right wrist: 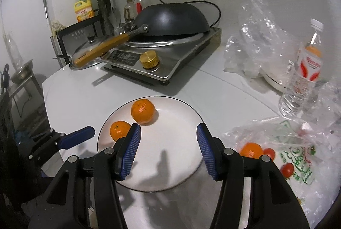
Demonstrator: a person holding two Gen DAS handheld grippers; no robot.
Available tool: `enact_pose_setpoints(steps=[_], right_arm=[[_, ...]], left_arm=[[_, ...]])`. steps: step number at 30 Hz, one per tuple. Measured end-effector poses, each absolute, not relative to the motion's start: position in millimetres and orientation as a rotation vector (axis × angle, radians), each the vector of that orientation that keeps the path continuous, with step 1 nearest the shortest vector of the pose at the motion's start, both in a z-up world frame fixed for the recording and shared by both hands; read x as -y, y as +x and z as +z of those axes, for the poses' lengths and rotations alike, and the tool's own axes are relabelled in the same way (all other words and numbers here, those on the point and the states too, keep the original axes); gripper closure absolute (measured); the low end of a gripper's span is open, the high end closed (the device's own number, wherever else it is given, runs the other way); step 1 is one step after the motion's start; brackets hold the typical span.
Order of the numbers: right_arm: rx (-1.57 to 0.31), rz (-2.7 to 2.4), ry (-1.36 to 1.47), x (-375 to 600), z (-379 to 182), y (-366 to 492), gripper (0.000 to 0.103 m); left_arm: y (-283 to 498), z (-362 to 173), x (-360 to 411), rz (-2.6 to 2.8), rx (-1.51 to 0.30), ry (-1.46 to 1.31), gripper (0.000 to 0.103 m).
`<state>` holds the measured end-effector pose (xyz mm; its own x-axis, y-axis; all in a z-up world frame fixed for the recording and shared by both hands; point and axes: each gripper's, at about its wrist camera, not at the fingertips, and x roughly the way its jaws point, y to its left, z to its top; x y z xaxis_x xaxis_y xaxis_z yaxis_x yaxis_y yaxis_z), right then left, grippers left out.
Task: Organize fruits
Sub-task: 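Open the left gripper to release the mandarin on the plate, then move the left gripper to a yellow fruit on the bag and close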
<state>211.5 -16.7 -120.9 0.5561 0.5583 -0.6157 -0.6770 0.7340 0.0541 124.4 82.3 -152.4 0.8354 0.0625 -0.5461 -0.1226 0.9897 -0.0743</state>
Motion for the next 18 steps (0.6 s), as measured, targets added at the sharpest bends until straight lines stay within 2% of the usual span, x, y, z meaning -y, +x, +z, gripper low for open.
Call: enact_pose_setpoints(steps=[5, 7, 18], right_arm=[[-0.645, 0.719, -0.188, 37.8, -119.1, 208.4, 0.046], [-0.644, 0.716, -0.181, 46.9, -119.5, 205.6, 0.046], [-0.633, 0.678, -0.159, 86.8, -119.1, 197.3, 0.046]], left_arm=[[122.4, -145.8, -66.4, 0.082, -0.550, -0.098, 0.050], [121.9, -143.8, -60.2, 0.074, -0.543, -0.101, 0.037], [126.1, -137.5, -32.7, 0.060, -0.550, -0.111, 0.037]])
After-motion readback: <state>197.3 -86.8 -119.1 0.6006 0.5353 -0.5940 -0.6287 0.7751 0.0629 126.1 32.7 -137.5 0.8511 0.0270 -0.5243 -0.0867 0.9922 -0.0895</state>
